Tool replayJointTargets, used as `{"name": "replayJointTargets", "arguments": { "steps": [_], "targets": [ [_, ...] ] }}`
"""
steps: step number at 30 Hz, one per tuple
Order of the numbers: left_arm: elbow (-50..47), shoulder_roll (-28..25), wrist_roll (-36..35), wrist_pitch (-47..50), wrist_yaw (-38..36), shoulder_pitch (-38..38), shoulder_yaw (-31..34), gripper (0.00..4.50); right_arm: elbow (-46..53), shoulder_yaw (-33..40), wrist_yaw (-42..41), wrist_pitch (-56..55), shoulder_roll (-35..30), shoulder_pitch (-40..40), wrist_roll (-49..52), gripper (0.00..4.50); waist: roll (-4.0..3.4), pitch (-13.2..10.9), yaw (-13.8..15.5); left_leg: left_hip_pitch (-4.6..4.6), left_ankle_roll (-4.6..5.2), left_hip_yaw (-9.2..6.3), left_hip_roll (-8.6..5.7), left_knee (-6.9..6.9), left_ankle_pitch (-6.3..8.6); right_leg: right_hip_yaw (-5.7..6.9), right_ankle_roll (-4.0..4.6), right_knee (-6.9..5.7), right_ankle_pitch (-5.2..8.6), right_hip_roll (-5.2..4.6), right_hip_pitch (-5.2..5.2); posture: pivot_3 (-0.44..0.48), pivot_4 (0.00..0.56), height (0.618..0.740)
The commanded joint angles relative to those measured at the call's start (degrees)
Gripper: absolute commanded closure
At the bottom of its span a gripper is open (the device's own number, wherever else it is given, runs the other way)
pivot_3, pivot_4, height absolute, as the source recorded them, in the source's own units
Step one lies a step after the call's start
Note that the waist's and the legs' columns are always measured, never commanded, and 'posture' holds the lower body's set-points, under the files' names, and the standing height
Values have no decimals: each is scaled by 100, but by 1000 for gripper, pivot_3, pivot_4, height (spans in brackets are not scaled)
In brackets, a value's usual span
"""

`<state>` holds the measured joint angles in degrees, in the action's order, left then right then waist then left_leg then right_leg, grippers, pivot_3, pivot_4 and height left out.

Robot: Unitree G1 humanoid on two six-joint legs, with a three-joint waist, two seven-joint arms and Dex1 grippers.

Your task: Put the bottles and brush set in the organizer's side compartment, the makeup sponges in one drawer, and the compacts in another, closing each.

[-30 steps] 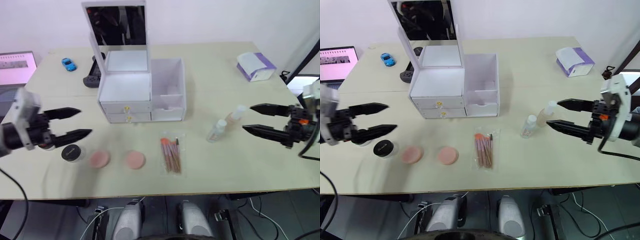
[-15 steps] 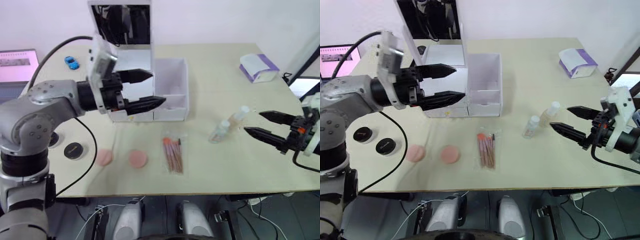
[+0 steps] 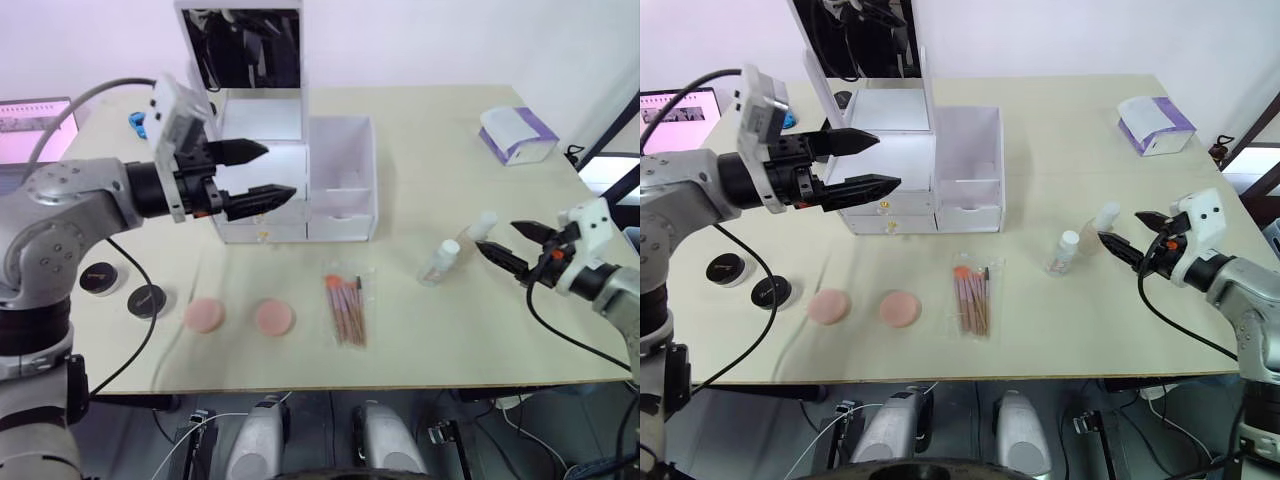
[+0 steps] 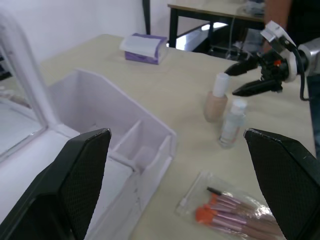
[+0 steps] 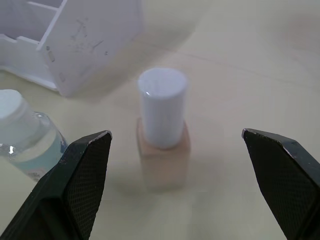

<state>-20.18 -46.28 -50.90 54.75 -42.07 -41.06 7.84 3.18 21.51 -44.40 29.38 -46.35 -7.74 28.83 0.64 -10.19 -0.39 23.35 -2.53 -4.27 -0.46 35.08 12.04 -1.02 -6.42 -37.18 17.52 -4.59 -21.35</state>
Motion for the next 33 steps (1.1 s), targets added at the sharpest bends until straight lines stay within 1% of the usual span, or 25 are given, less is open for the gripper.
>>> {"name": "replayJointTargets", "arguments": {
  "steps": [1,3,6,7,11,14,17,18,19,21,22,23,29,33],
  "targets": [
    [-325,87,-215,60,31,-52,56,0,-20,62,-18,-220,20,-115,-59,65,1,0,-15,0,0,0,-2,1,0,0,0,0,0,-2,1,0,150,740],
    [-507,103,-317,83,-79,122,-4,0,-59,-6,-42,-282,52,-157,-74,65,1,-1,-33,0,0,1,-2,1,0,-1,-1,0,0,-2,0,0,150,740],
    [-891,33,-334,-15,-362,644,-102,0,-158,-140,-23,-327,136,-255,-105,65,-4,2,-88,-7,0,7,2,-7,0,-8,0,-3,-1,1,-2,0,150,740],
    [-916,75,-384,4,-316,702,-62,0,-185,-165,-35,-349,153,-283,-111,65,-4,2,-83,-10,0,9,6,-9,0,-11,1,-4,-1,5,-3,0,150,740],
    [-920,7,-94,-138,-278,792,-167,0,-365,-307,-77,-455,212,-483,-199,65,-4,1,-46,-8,0,5,10,-4,0,-8,5,-11,-2,12,-4,0,150,740],
    [-933,48,-150,-115,-223,788,-141,0,-444,-395,-138,-508,272,-591,-199,65,-3,1,-30,-7,0,7,8,-1,0,-9,5,-7,-2,9,-1,0,150,740],
    [-911,21,-64,-142,-189,802,-148,0,-540,-469,-147,-542,374,-768,-158,892,-3,1,-35,-5,0,7,7,-1,0,-9,4,-4,-2,7,-2,0,150,740],
    [-904,19,-45,-145,-183,806,-149,0,-564,-485,-154,-540,394,-808,-151,1255,-3,1,-38,-5,0,7,7,-2,0,-8,4,-4,-2,7,-2,0,150,740],
    [-907,18,-34,-147,-184,813,-151,0,-591,-507,-150,-552,409,-829,-173,1870,-3,1,-38,-5,0,7,7,-2,0,-8,4,-5,-2,7,-3,0,150,740],
    [-920,22,-22,-147,-167,823,-150,0,-627,-540,-146,-537,423,-799,-220,2909,-3,1,-39,-5,0,6,7,-2,0,-8,4,-6,-2,7,-3,0,150,740],
    [-931,21,-17,-145,-155,829,-144,0,-641,-534,-132,-550,434,-767,-238,3378,-3,1,-39,-5,0,6,7,-2,0,-8,4,-5,-3,7,-3,0,150,740],
    [-937,21,-13,-143,-147,832,-139,0,-650,-525,-124,-561,443,-746,-249,3702,-3,1,-39,-5,0,6,7,-2,0,-8,4,-5,-2,7,-3,0,150,740],
    [-949,8,-4,-143,-126,850,-106,0,-484,-319,-62,-528,423,-632,-151,3696,-3,1,-30,-6,0,6,7,-1,0,-8,4,-5,-3,7,-2,0,150,740],
    [-872,19,79,-213,-135,905,-81,0,-114,-284,-164,-388,318,-873,80,3696,-3,1,-37,-5,0,6,7,-2,0,-8,4,-6,-3,7,-3,0,150,740]
  ]
}}
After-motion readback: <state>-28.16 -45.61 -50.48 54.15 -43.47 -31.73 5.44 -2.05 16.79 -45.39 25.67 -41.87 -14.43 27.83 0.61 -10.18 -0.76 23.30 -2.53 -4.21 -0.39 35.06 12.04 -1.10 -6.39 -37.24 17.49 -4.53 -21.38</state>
